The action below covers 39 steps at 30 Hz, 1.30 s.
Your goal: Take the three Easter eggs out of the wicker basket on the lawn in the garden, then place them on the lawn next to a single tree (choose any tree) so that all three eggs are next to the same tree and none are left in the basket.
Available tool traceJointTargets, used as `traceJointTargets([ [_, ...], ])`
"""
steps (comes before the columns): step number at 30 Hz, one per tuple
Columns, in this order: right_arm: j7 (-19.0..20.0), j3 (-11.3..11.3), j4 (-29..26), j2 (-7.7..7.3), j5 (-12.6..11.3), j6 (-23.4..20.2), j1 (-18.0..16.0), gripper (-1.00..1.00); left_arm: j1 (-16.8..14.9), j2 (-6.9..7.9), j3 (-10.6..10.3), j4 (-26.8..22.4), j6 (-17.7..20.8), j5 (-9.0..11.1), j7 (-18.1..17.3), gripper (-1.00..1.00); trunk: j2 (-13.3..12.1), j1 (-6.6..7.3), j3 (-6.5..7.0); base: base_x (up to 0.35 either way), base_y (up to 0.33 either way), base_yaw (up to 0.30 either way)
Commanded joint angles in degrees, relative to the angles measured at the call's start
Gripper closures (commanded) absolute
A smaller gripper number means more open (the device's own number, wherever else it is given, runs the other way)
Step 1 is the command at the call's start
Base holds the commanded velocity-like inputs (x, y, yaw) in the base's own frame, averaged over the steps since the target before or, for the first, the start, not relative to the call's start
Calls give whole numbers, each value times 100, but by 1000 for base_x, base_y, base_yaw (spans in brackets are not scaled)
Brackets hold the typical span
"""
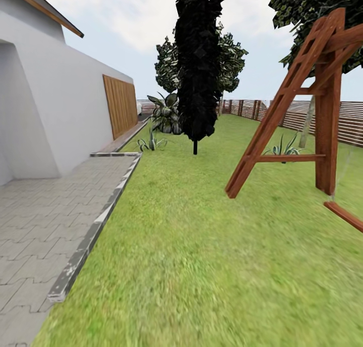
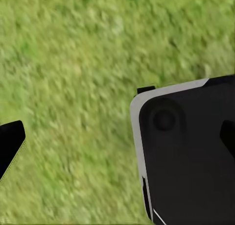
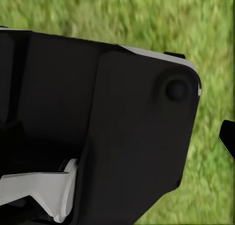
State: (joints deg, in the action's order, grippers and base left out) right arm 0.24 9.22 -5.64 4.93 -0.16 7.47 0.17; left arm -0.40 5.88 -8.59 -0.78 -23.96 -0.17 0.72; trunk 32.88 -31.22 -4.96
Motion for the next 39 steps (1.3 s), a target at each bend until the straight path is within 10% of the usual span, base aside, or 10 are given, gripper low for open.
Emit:
traceJointTargets([
  [1,2,19,-8,-1,-2,8,1,-100,-4,1,-29,4,-19,-1,8,-100,7,-5,-9,334,0,0],
  [39,2,19,-8,-1,-2,8,1,-100,-4,-2,-29,8,-19,-1,8,-100,7,-5,-9,336,0,0],
])
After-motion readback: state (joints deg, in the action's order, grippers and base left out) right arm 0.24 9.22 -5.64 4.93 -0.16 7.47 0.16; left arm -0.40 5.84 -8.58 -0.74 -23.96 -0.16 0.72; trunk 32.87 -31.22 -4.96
